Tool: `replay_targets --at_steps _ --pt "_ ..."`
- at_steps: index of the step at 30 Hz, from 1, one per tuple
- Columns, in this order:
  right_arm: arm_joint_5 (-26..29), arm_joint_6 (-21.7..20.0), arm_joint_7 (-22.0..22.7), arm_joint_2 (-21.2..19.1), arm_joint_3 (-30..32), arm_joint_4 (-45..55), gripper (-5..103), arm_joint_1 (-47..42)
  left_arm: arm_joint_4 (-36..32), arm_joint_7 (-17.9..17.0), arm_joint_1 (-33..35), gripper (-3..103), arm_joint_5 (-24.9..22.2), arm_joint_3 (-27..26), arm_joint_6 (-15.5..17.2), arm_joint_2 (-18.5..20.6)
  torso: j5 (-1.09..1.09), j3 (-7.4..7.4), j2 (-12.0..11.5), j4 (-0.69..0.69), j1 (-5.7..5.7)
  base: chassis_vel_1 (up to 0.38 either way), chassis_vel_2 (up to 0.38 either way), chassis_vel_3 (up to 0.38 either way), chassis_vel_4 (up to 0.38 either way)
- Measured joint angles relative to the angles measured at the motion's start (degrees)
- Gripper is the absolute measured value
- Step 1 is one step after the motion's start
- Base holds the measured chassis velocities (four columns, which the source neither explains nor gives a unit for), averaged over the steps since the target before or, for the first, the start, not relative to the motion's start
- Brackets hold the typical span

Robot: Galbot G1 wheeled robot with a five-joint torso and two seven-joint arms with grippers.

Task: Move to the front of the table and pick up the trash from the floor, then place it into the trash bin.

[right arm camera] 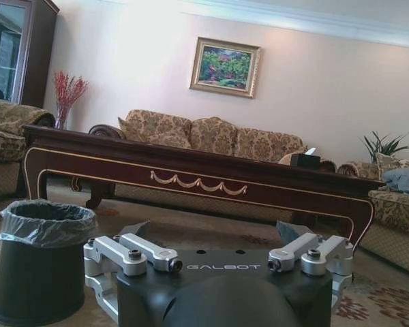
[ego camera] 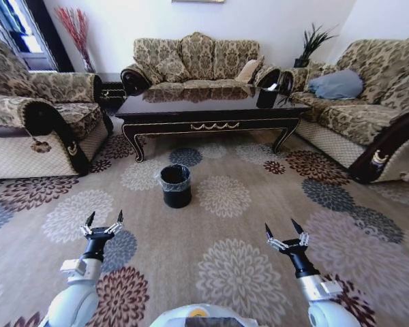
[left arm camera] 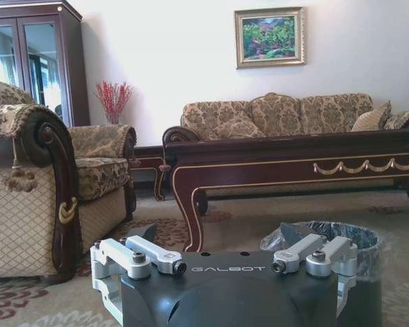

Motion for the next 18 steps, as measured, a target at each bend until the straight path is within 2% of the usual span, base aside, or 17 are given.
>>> replay_targets --at_steps 18 --pt "0.0 0.0 0.0 0.0 0.0 0.0 100 0.0 0.0 0.0 0.0 100 0.0 0.0 0.0 0.0 0.0 0.0 0.0 0.0 0.0 0.147 -0.154 -0.158 0.147"
